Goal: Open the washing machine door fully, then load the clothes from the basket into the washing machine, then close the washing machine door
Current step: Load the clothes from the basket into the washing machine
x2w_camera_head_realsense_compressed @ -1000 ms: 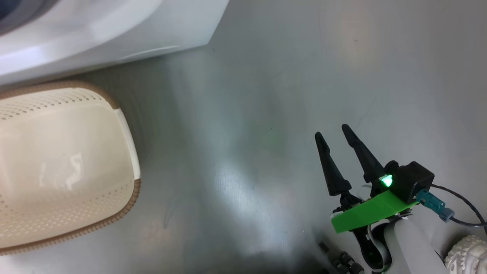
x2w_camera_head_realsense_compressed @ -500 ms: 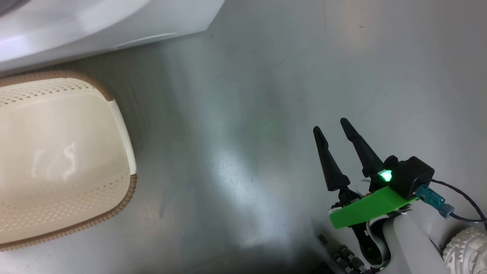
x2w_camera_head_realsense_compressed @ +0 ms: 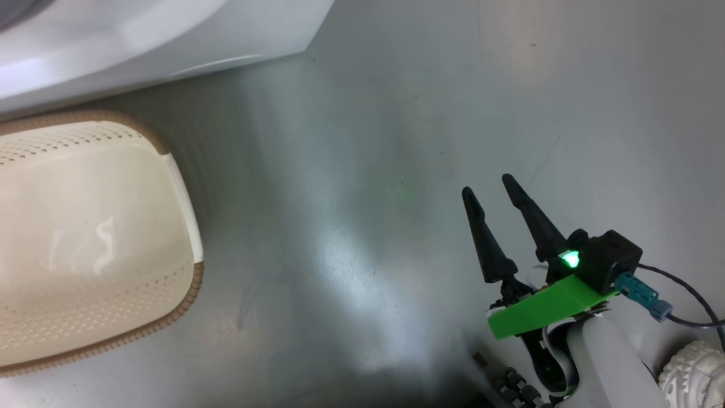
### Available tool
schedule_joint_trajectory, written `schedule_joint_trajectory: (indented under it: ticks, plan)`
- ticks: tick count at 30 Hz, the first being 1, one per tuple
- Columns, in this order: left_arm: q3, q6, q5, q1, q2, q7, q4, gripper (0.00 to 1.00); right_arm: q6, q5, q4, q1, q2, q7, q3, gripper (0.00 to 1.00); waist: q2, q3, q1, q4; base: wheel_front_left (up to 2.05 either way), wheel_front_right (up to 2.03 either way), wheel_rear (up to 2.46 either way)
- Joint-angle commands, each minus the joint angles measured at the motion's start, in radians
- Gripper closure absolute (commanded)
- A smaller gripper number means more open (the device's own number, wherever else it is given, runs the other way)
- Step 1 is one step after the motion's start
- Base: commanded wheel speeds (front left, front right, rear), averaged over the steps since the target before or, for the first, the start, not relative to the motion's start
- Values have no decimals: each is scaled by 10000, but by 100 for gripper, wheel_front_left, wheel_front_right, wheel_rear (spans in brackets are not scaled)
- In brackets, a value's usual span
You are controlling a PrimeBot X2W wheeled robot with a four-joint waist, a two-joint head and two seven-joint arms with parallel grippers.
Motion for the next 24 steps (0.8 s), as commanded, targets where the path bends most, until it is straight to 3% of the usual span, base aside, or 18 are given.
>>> schedule_joint_trajectory:
  ticks: [1,24]
  plan:
    - [144,-25,-53,27,553,-48,-230,0,16,64,-123,201,37,-48,200,0,0,-36,0,31,0,0,0]
    - [840,44,-78,2794,-317,-49,-864,0,16,-192,204,268,-82,-48,76,0,0,-1945,0,832,0,0,0]
